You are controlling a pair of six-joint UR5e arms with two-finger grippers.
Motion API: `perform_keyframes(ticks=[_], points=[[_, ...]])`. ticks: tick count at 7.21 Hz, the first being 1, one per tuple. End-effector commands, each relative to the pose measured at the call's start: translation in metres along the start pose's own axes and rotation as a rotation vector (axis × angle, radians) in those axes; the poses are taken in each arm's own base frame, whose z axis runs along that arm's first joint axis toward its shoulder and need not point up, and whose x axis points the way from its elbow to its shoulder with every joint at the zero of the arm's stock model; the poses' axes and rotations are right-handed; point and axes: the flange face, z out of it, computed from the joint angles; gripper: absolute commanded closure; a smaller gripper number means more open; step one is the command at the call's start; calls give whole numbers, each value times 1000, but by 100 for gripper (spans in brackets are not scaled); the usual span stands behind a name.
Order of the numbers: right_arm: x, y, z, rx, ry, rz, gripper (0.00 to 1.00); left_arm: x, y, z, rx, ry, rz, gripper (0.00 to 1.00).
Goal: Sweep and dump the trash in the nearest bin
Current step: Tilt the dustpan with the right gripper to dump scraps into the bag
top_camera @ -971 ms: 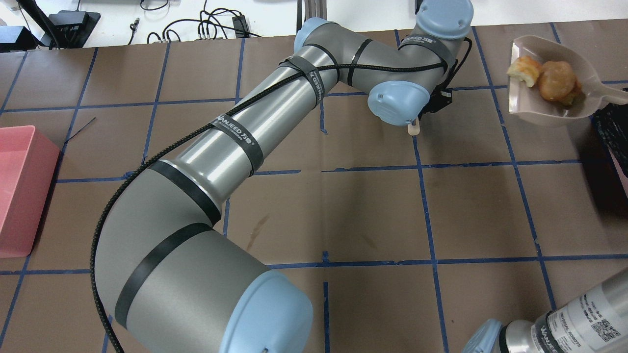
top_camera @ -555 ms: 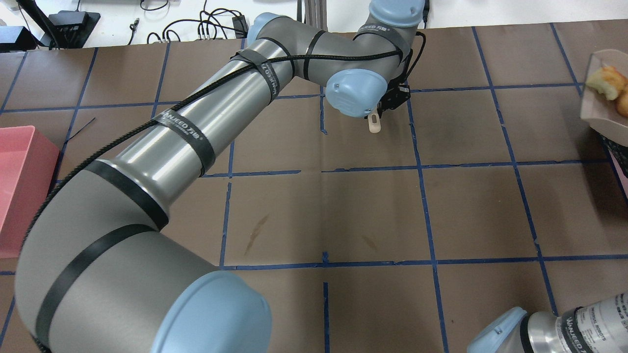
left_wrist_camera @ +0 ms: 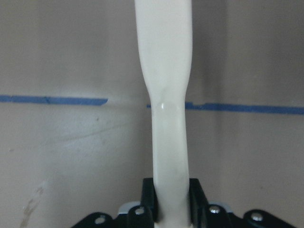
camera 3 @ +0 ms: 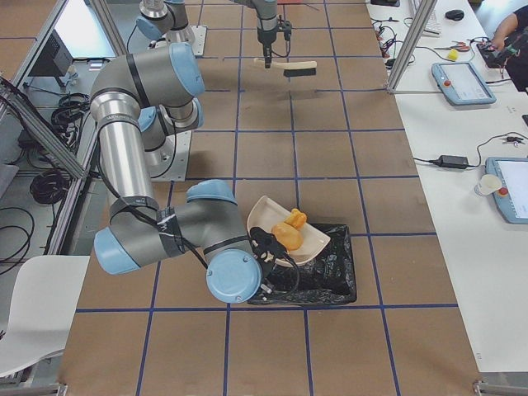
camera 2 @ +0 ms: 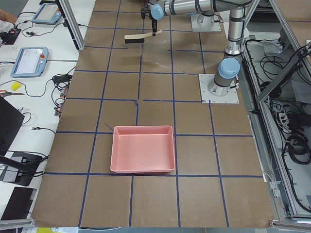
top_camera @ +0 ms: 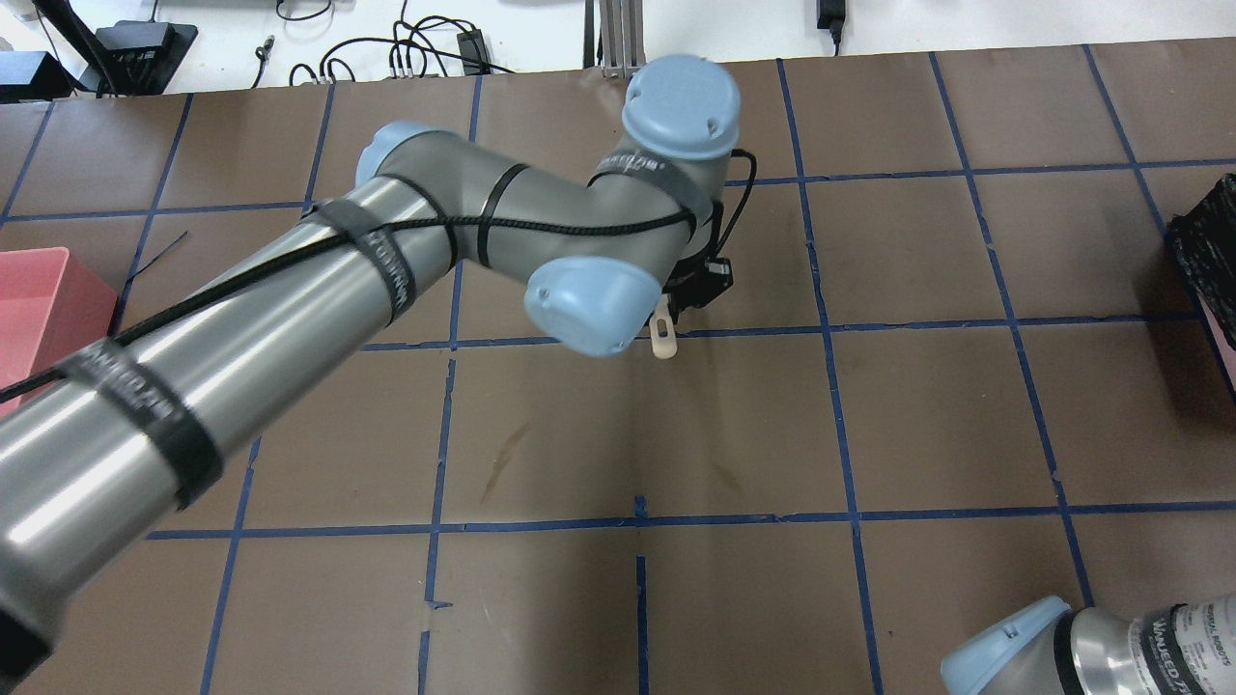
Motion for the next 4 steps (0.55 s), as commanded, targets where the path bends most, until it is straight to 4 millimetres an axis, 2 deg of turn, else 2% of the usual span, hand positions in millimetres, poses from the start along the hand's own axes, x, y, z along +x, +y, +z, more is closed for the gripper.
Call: perform_keyframes(ticks=[1,3,4], points=[[12,17,-7,-137,61,-22,100,-14,49,35,9,10,-40,99],[19,20,-11,-258,74,-65,100,13,82,38,5,0,62,99],[26,6,-10,-304,55,-110,100,15,89,40,4,-5,129,99]])
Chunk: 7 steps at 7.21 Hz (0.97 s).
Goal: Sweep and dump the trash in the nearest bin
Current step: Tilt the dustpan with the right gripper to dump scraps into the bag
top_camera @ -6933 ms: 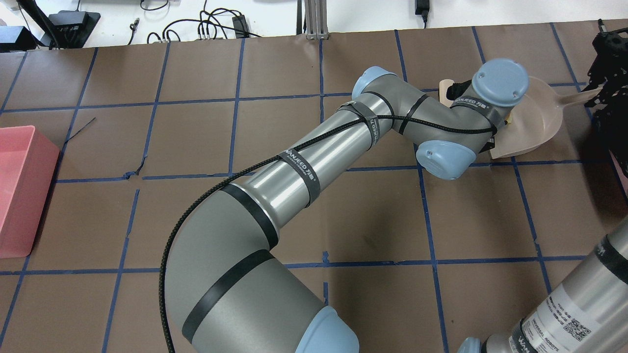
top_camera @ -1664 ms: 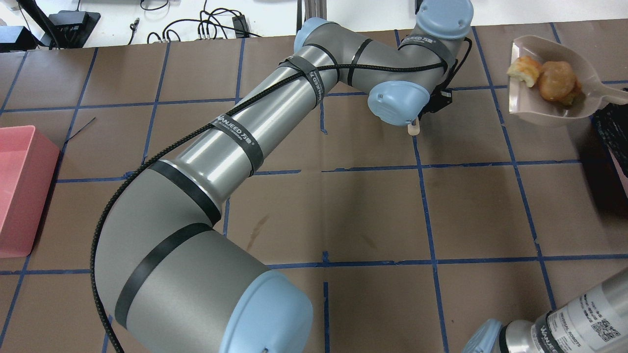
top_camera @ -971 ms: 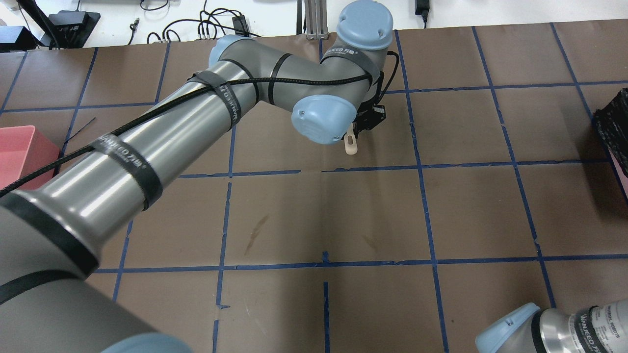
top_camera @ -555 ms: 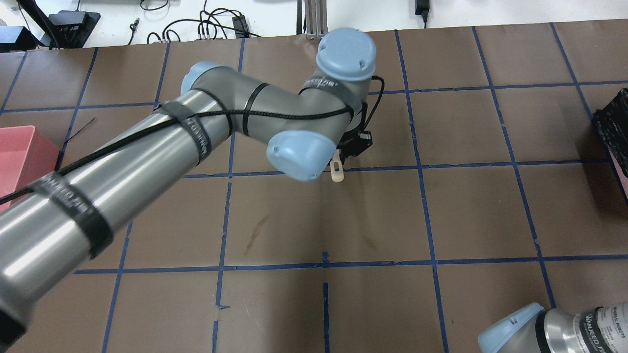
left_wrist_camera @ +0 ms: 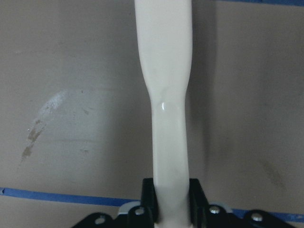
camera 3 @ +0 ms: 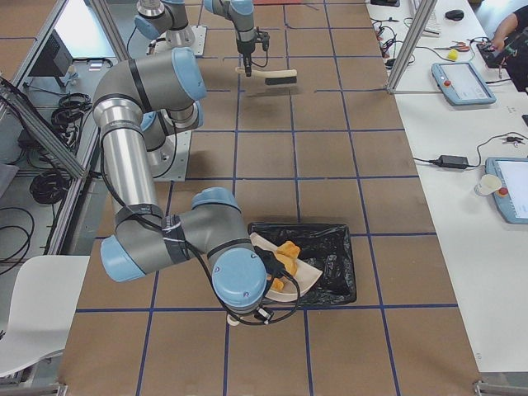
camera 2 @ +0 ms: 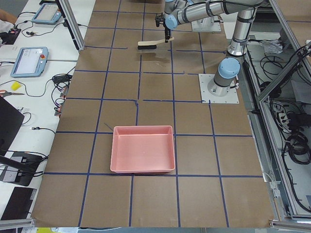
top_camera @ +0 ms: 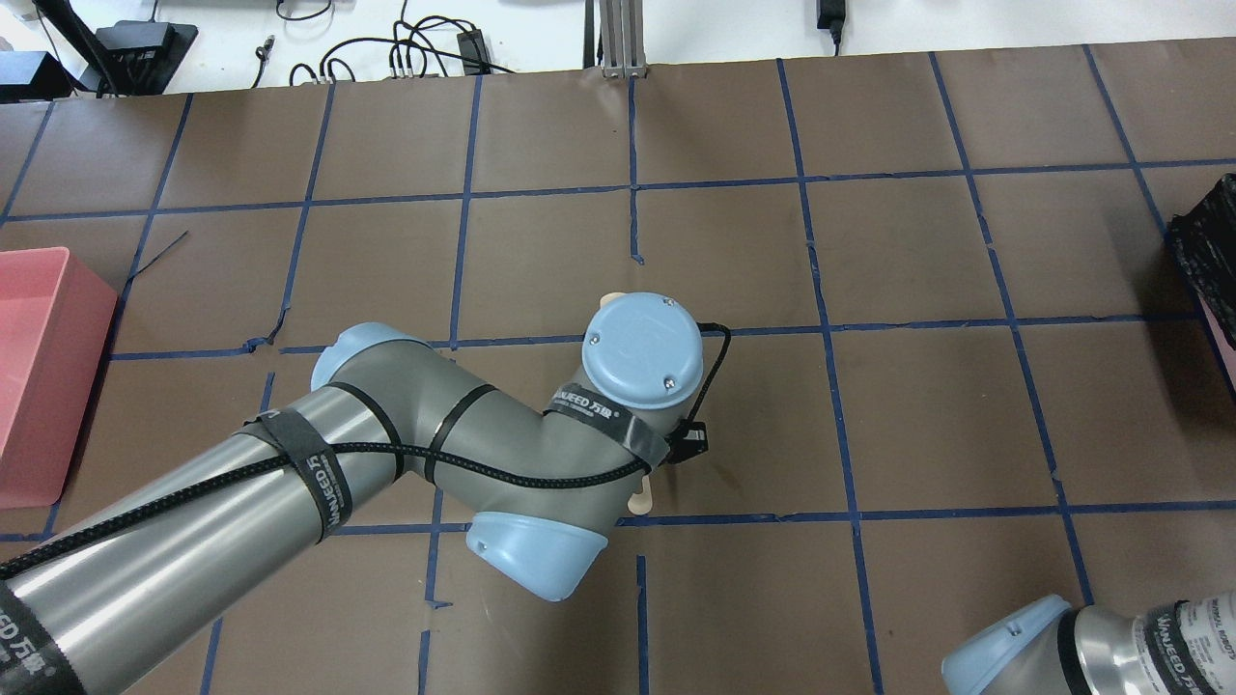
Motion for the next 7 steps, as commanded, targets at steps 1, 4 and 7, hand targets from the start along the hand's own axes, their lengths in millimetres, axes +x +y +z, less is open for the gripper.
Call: perform_keyframes(ticks=[1,4,7], points=[[18,-30,-8,-142,-17,-88,100,4,16,-4,7,1,125,99],[31,-71,-18,-259,-54,-179,100,-4,21,2,-8,-2,131,99],[37,-98,-28,-331,-70,-219,100,-6,26,10,12,10,36,99]])
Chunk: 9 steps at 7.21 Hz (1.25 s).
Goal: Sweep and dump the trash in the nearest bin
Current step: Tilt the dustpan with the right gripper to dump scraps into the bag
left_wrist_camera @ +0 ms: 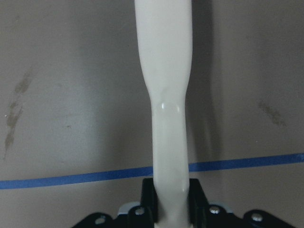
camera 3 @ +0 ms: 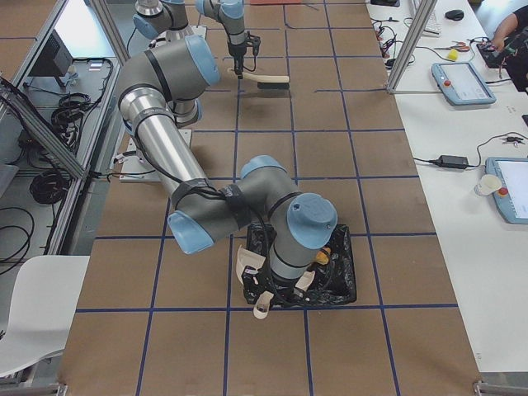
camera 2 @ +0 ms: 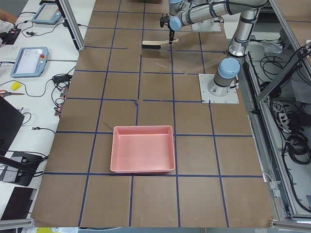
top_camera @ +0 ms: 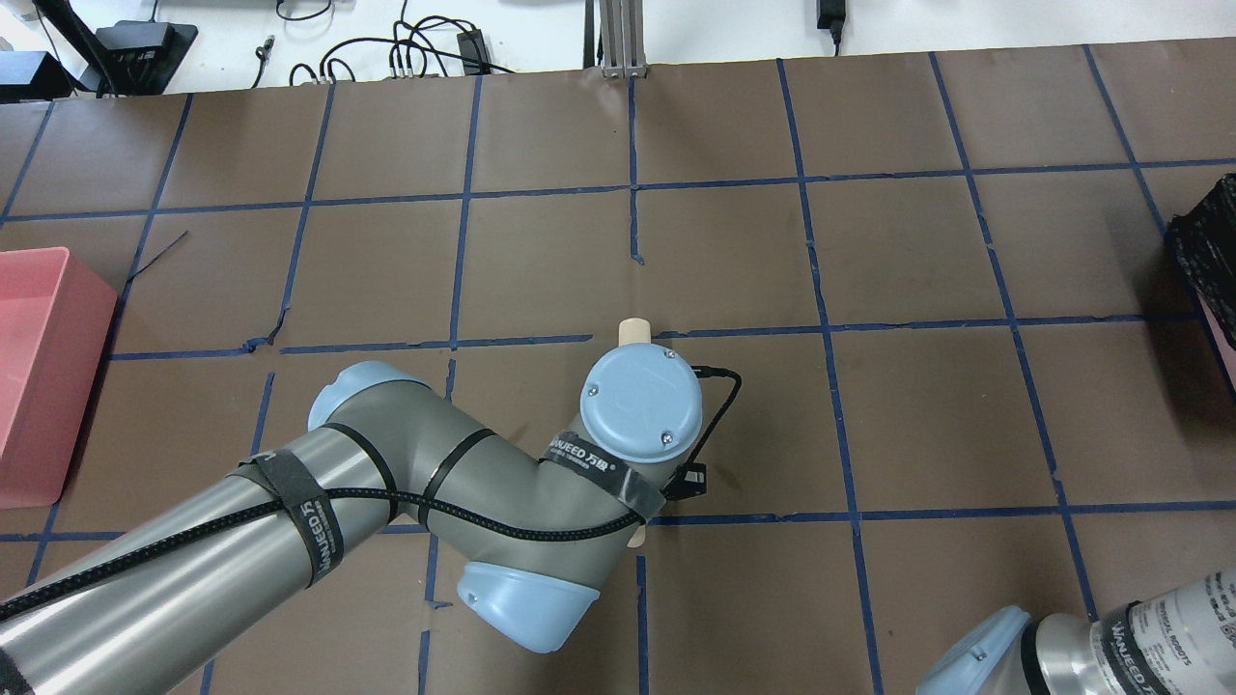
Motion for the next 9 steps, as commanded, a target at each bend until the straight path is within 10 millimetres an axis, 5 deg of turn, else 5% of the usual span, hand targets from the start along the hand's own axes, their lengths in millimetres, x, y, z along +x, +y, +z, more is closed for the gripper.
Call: perform_keyframes(ticks=[1,3,7,8,9], points=[[-4,-6,-18,-16,10,-5,100,4,1,-2,8,14,-23,99],[-15,-22,-45,113,89,4,100,4,6,7,-11,2,-11,99],[-95,-102,-59,393,-6,150,100,3,10,14,-30,-10,0,97],[-121,-127,-58,432,-25,195,100,4,9,16,-33,-12,0,87],[-134,-153,-56,504,-25,260,100,4,8,19,-33,-20,-1,41]])
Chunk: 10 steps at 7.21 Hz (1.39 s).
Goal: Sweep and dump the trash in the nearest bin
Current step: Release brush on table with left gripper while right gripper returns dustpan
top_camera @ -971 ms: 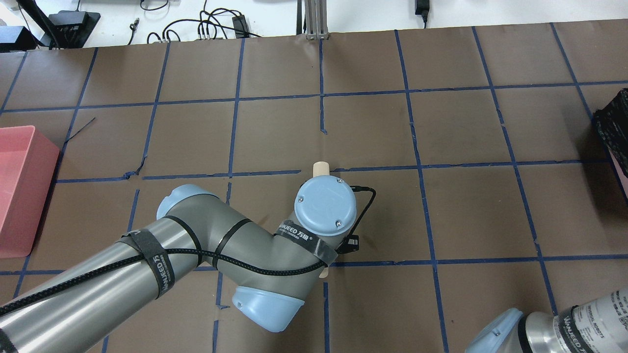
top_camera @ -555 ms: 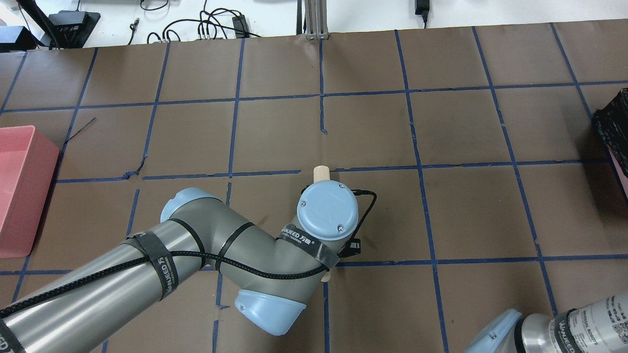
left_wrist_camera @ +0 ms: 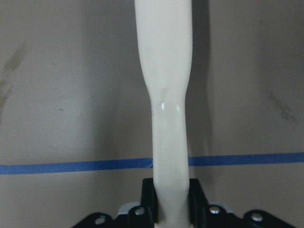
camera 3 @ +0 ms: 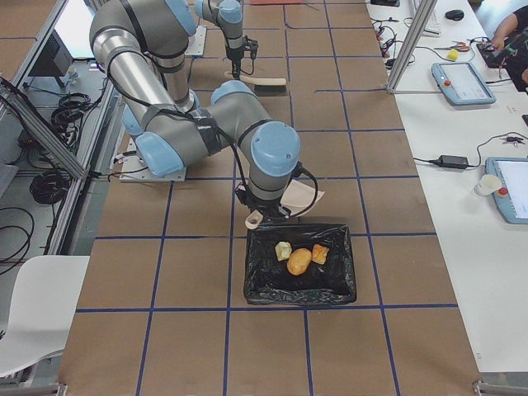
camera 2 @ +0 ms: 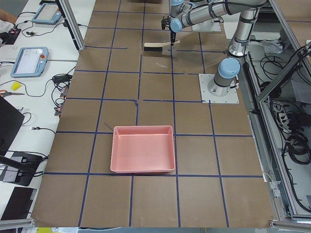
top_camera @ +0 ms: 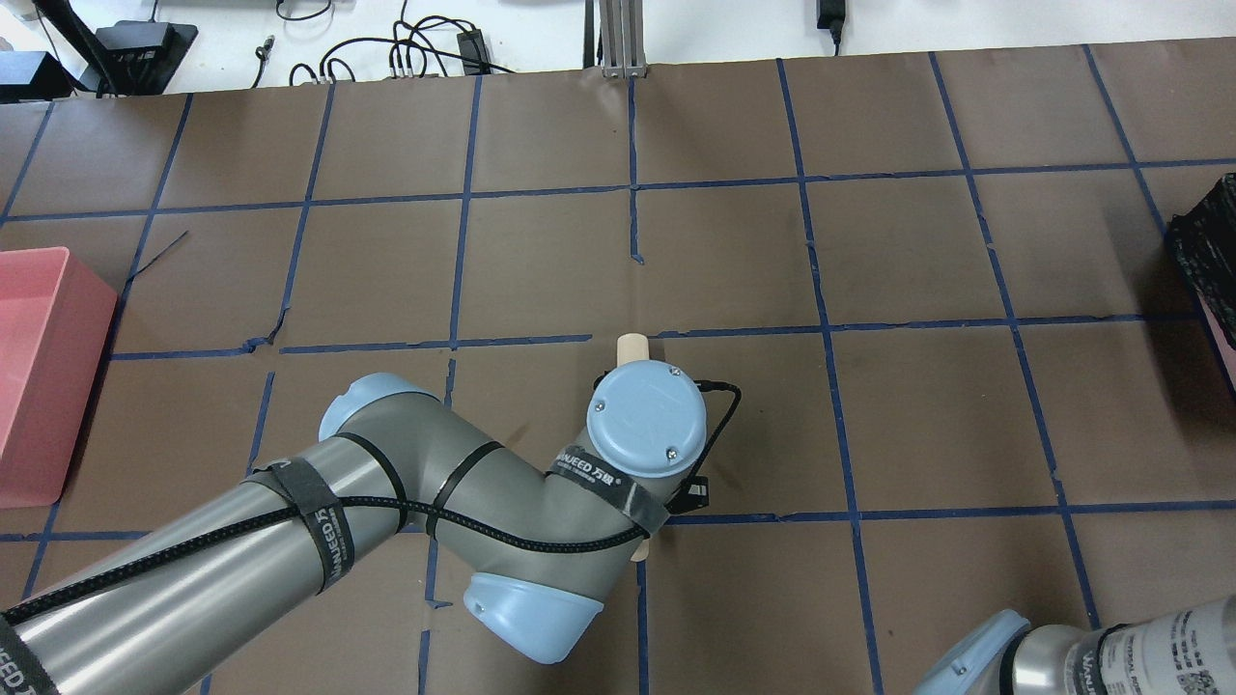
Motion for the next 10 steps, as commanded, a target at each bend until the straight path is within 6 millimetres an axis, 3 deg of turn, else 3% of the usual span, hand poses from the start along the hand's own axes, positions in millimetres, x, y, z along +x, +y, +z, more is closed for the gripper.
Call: perform_keyframes(ticks=[1,2,3,5,6,8,10], points=[[-30,-56,29,116,-13,116,100,2,-3,0,8,3,0,14],[-32,-90,30,105,-22,154,100,1,-5,-4,15,8,-2,4],[-39,-125,26,96,-21,218,100,-2,-9,-6,18,4,-1,3],[-44,-207,35,90,-41,323,100,-13,-21,-32,60,28,39,0],[-41,-238,45,102,-39,400,100,-29,-40,-50,77,38,0,0],[-53,-314,63,90,-13,436,100,-83,-84,-94,86,33,22,0],[-76,-365,79,83,-14,527,100,-145,-122,-166,34,10,65,0]])
